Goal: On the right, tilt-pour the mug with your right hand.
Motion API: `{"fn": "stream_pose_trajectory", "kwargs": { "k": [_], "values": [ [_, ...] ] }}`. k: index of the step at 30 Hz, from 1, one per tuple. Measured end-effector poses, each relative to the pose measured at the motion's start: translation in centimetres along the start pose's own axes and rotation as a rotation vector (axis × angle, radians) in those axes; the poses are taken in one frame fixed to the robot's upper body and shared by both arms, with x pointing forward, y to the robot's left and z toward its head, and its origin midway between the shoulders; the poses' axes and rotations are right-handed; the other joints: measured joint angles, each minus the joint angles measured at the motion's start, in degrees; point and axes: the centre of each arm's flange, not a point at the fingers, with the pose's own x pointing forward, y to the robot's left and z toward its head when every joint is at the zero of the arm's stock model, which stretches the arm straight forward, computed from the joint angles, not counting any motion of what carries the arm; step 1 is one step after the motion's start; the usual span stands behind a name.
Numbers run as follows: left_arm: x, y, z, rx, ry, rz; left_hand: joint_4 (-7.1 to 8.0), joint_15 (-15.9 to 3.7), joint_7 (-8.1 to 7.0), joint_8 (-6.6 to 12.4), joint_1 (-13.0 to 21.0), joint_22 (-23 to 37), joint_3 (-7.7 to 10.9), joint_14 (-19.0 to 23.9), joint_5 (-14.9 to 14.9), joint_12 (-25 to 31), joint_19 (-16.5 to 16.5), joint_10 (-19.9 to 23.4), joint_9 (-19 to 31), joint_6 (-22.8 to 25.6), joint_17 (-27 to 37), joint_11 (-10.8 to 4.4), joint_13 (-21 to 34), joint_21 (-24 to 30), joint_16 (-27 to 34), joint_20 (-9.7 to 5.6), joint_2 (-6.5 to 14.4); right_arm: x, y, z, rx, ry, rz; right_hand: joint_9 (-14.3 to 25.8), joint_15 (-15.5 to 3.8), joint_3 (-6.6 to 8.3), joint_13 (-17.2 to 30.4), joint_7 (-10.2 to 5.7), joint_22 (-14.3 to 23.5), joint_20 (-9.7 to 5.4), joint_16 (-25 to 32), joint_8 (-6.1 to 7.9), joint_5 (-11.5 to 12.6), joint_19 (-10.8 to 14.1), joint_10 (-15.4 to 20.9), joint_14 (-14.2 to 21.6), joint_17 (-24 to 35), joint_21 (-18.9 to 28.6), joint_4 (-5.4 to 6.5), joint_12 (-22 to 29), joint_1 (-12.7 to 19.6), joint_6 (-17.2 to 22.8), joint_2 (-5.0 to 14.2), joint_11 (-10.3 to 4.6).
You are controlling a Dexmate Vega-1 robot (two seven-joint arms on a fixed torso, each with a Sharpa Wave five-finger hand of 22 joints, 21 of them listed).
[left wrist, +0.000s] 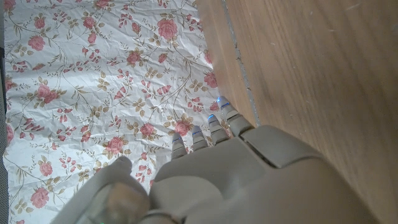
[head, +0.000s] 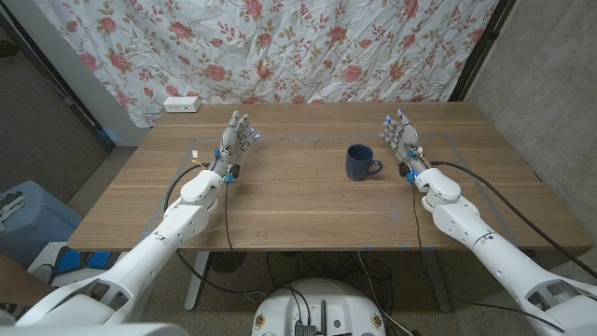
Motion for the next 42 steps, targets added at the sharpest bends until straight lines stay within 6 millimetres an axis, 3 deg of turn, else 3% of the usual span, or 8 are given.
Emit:
{"fn": "stream_pose_trajectory", "kwargs": {
  "k": [14,22,28,42],
  "values": [
    [0.0,0.0,0.0,0.000,0.000,0.000,-0.19,0.00,0.01,0.00,0.0,0.0,0.18,0.0,0.0,0.0,0.0,0.0,0.0,0.0,0.0,0.01,0.0,0.0,0.0,0.00,0.0,-1.6,1.4,0.7,-0.086,-0.005,0.016,0.0,-0.31,0.10,0.0,0.11,0.0,-0.31,-0.9,-1.82,0.0,-1.6,-0.4,-0.3,-0.8,0.0,-1.55,-0.8,1.9,-2.0,-1.89,-0.01],
    [0.0,0.0,0.0,0.000,0.000,0.000,-0.19,0.00,0.01,0.00,0.0,0.0,0.18,0.0,0.0,0.0,0.0,0.0,0.0,0.0,0.0,0.01,0.0,0.0,0.0,0.00,0.0,-2.5,1.6,1.3,-0.156,0.013,0.032,0.0,0.40,-0.49,0.2,0.11,0.0,-0.20,-2.7,-3.04,0.4,-4.9,-2.0,-3.1,-1.5,-0.5,-4.12,-2.1,3.9,-5.7,-3.94,-0.73],
    [0.0,0.0,0.0,0.000,0.000,0.000,-0.19,0.00,0.01,0.00,0.0,0.0,0.18,0.0,0.0,0.0,0.0,0.0,0.0,0.0,0.0,0.01,0.0,0.0,0.0,0.00,0.0,-2.9,1.6,1.6,-0.205,0.021,0.046,0.0,0.61,-0.42,0.3,-0.19,0.0,-0.19,-3.2,-3.06,0.4,-6.3,-2.9,-4.1,-1.8,-0.5,-4.86,-2.6,4.6,-7.2,-4.60,-1.02],
    [0.0,0.0,0.0,0.000,0.001,0.000,-0.19,0.00,0.02,0.00,0.0,0.0,0.17,0.0,0.0,0.0,0.0,0.0,0.0,0.0,0.0,0.01,0.0,0.0,0.0,0.00,0.0,-4.0,1.4,2.0,-0.349,0.038,0.068,0.3,1.63,-0.49,0.3,1.04,0.0,0.40,-3.8,-3.06,0.7,-9.7,-4.7,-6.4,-2.0,-0.7,-6.81,-3.0,6.7,-10.3,-6.75,-1.17]
  ]
}}
